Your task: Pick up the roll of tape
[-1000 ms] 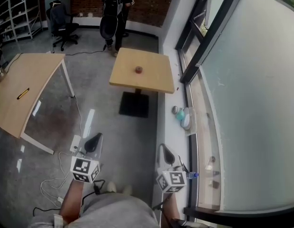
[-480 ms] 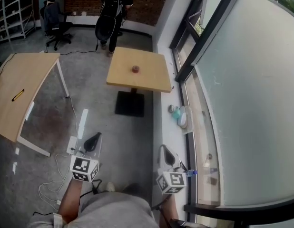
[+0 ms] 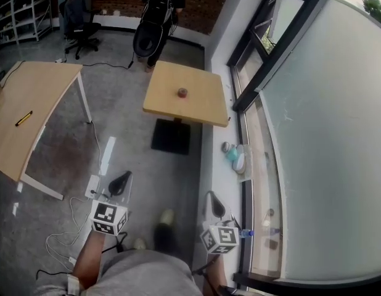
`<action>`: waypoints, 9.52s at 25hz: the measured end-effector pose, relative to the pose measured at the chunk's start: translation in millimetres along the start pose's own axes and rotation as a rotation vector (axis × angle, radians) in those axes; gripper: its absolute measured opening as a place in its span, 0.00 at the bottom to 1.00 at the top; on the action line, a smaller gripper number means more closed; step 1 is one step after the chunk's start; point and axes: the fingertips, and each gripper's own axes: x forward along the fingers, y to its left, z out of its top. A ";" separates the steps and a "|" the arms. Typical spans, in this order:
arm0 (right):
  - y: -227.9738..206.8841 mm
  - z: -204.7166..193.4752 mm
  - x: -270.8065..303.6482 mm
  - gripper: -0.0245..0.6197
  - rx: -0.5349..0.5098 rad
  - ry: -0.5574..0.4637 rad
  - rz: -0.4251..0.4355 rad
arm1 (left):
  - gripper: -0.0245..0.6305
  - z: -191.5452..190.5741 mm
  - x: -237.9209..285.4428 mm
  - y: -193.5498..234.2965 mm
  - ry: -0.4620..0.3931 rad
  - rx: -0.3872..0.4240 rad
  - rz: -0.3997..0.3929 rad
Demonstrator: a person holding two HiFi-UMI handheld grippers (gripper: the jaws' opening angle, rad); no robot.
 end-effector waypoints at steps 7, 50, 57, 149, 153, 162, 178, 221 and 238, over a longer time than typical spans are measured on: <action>-25.7 -1.9 46.3 0.06 0.005 0.020 0.036 | 0.04 -0.1 38.1 6.2 0.012 0.001 0.037; -197.6 11.7 217.3 0.06 0.042 0.027 0.087 | 0.04 21.2 275.1 -11.9 0.034 0.020 0.108; -216.0 11.6 260.7 0.06 0.043 0.058 0.088 | 0.04 21.5 323.1 2.2 0.050 0.013 0.107; -195.9 -101.2 733.3 0.06 -0.110 0.475 0.603 | 0.04 -108.9 628.3 185.3 0.344 -0.196 0.375; -197.2 -114.0 742.1 0.06 -0.103 0.495 0.610 | 0.04 -115.0 636.8 188.3 0.352 -0.198 0.373; -194.4 -134.7 756.8 0.25 -0.082 0.522 0.646 | 0.04 -131.4 639.0 190.2 0.375 -0.237 0.381; -184.9 -162.6 769.2 0.62 -0.129 0.542 0.680 | 0.04 -144.7 634.7 196.5 0.389 -0.268 0.415; -177.9 -189.0 773.0 0.55 -0.237 0.567 0.635 | 0.04 -138.5 623.7 198.5 0.390 -0.258 0.448; -188.8 -158.3 778.3 0.54 -0.184 0.492 0.591 | 0.04 -119.3 625.4 190.6 0.367 -0.223 0.436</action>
